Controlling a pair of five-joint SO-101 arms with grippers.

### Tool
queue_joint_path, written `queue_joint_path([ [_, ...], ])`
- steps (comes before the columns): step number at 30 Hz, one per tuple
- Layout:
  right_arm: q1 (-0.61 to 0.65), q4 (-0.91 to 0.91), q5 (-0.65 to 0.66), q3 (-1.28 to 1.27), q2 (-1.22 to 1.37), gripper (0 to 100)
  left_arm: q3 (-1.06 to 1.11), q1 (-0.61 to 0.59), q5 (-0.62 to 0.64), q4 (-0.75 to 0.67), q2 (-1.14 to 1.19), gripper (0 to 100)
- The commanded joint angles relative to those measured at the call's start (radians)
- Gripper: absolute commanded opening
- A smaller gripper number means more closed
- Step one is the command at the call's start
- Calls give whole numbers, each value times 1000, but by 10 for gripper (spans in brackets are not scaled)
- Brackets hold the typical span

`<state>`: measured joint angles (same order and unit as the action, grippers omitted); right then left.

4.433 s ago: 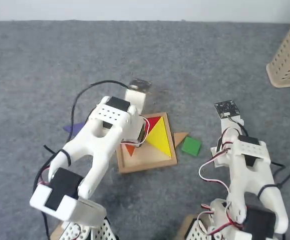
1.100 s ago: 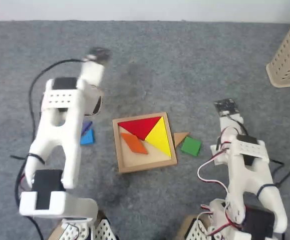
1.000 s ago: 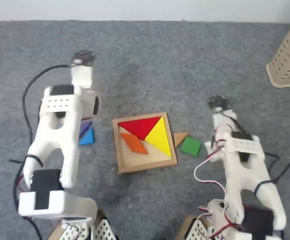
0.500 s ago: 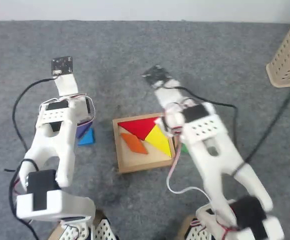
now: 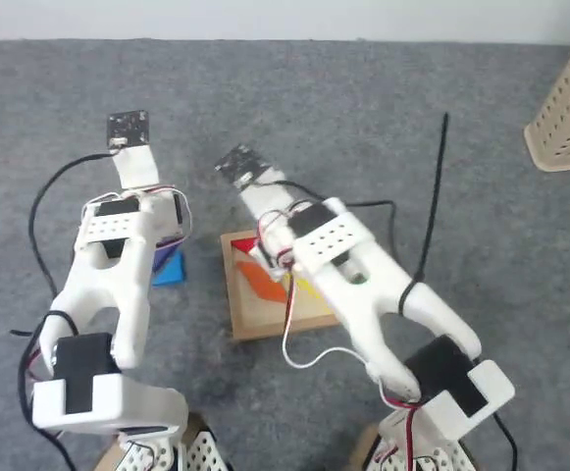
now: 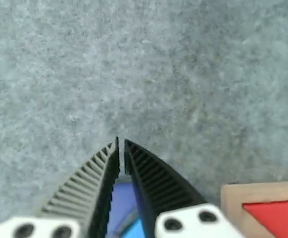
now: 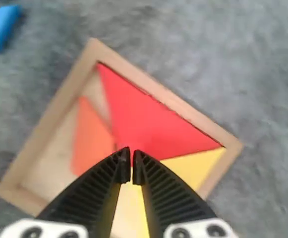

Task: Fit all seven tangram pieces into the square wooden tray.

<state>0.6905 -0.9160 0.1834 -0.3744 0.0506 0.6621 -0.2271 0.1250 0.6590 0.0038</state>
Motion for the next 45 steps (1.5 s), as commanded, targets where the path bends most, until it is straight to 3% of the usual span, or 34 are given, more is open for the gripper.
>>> queue_joint_path([
  [1, 31, 35, -15, 17, -22, 6, -4, 15, 8, -21, -43, 12],
  [9, 64, 91, -5, -48, -13, 6, -4, 12, 8, -21, -43, 12],
  [18, 65, 84, -14, -80, -13, 6, -27, -140, 117, -26, -52, 12],
  [29, 67, 84, -3, -126, -12, 6, -30, -138, 115, -26, -46, 12],
  [45, 62, 68, 153, -273, -24, 6, -27, -138, 114, -26, -43, 12],
])
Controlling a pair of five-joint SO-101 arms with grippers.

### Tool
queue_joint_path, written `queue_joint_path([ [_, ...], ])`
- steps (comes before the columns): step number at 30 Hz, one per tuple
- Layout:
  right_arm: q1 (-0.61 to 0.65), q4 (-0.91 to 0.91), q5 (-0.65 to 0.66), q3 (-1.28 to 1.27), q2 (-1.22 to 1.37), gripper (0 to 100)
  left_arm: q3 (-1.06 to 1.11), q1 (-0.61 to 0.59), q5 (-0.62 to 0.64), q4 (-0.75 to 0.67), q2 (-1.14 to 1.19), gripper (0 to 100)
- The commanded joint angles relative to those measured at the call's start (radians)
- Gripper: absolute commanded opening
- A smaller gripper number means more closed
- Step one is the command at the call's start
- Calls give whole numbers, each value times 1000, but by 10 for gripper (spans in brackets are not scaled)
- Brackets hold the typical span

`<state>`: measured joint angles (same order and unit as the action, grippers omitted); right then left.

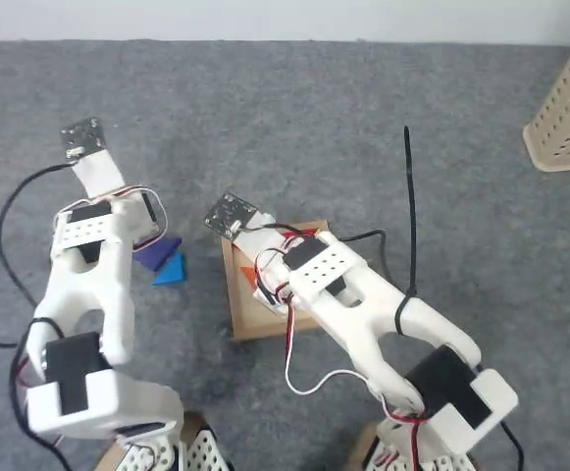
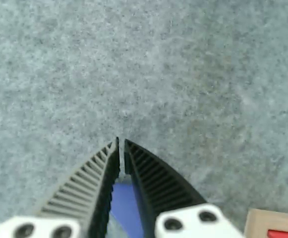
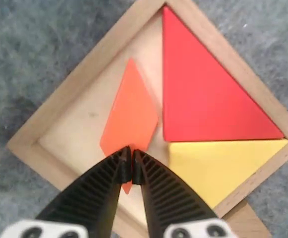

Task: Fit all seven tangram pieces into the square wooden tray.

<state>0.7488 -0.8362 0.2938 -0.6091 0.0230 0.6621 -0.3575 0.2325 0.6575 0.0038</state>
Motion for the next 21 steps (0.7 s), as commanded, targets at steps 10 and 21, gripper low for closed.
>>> queue_joint_path([
  [10, -28, -82, 103, -77, -114, 6, -27, -5, 6, -25, -43, 12],
  [21, -79, -44, 95, -129, -209, 6, -28, -3, 6, -25, -43, 12],
])
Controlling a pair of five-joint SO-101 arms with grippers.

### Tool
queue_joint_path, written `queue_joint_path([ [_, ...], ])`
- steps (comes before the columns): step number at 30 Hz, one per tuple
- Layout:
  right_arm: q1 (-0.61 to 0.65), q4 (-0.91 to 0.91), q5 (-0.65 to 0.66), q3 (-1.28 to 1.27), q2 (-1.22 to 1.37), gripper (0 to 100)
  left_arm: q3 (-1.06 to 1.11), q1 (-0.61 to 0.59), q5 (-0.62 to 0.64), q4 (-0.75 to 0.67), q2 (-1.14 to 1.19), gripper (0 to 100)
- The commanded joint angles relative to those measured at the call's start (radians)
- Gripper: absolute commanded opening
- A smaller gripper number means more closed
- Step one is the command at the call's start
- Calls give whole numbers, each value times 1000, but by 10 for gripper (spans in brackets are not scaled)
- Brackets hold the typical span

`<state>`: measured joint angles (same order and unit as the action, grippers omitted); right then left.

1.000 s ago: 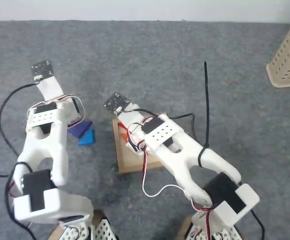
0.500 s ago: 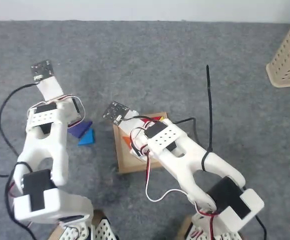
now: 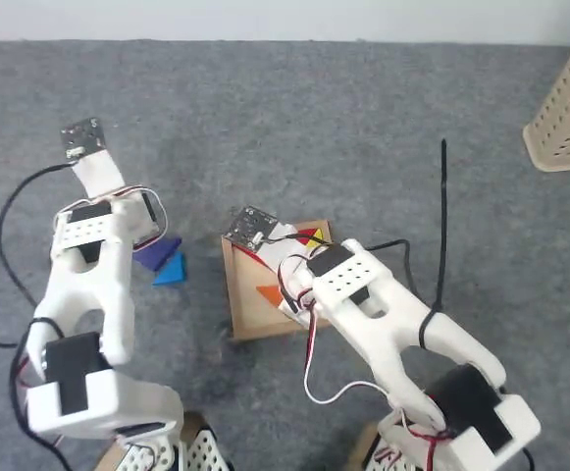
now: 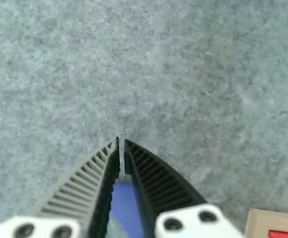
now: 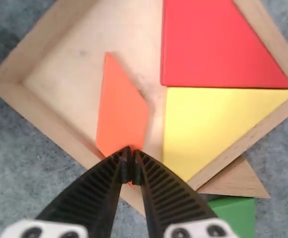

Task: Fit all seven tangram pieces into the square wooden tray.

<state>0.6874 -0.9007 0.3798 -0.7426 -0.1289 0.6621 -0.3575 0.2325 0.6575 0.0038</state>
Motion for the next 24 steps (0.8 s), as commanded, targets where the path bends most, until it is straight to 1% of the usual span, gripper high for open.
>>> queue_joint_path([
  [1, -16, 21, 9, 5, -58, 6, -28, -3, 6, -25, -43, 12],
  [5, -10, 21, 8, 5, -58, 6, -30, -3, 6, -25, -43, 12],
  [9, 51, 25, 6, 11, -35, 6, -31, -3, 6, -25, -43, 12],
  [12, 71, 88, -31, 17, 22, 6, -33, -3, 6, -25, -43, 12],
  [17, 76, 91, -49, 118, 102, 6, -33, -6, 6, -25, -46, 12],
  [20, 76, 56, -112, 210, 142, 6, -33, -6, 6, -25, -46, 12],
  [24, 79, 31, -147, 321, 214, 6, -33, -6, 6, -25, -49, 12],
])
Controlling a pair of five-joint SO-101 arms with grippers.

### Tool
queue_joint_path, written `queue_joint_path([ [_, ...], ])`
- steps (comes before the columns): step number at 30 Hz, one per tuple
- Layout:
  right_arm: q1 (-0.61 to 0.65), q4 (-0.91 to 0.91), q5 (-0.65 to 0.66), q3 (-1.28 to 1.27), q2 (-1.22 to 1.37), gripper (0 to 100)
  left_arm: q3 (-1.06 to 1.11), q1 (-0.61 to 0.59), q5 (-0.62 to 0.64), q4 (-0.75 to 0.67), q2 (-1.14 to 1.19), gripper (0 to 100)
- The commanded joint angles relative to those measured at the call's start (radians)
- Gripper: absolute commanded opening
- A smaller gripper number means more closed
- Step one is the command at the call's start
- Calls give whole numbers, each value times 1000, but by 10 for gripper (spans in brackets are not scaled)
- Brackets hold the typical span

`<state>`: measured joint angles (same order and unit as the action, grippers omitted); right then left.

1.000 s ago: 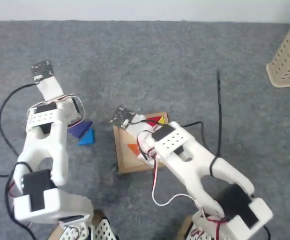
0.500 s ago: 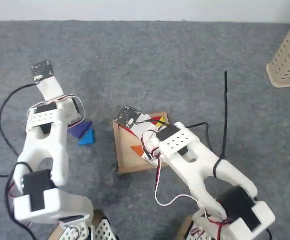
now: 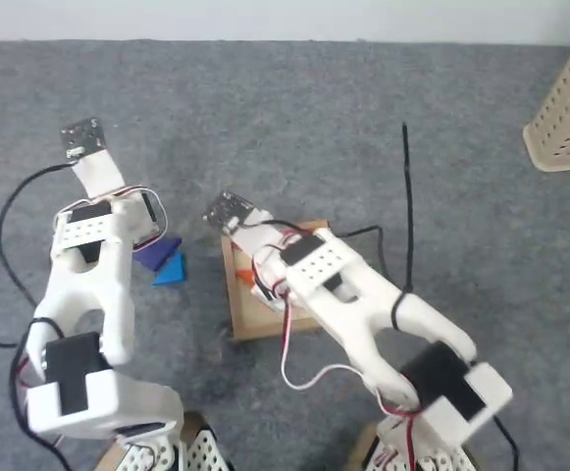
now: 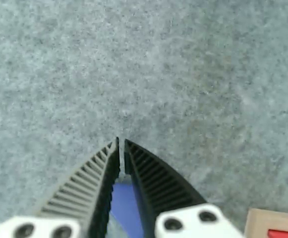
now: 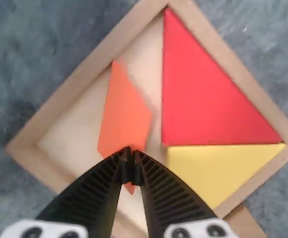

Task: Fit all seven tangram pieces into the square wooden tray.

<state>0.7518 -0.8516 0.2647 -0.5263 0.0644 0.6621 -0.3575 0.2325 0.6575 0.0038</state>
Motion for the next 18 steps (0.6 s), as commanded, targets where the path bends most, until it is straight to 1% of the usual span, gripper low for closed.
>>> queue_joint_path([
  [1, 22, -18, -40, 124, 41, 6, -33, -6, 6, -25, -49, 12],
  [6, 62, -18, -41, 218, 133, 6, -33, -6, 6, -25, -48, 12],
  [10, 65, -18, -43, 273, 177, 6, -33, -8, 6, -25, -48, 12],
  [16, 65, -18, -49, 279, 159, 6, -35, -3, 6, -26, -48, 12],
  [18, 61, -21, -94, 276, 127, 9, -35, -3, 6, -26, -48, 12],
])
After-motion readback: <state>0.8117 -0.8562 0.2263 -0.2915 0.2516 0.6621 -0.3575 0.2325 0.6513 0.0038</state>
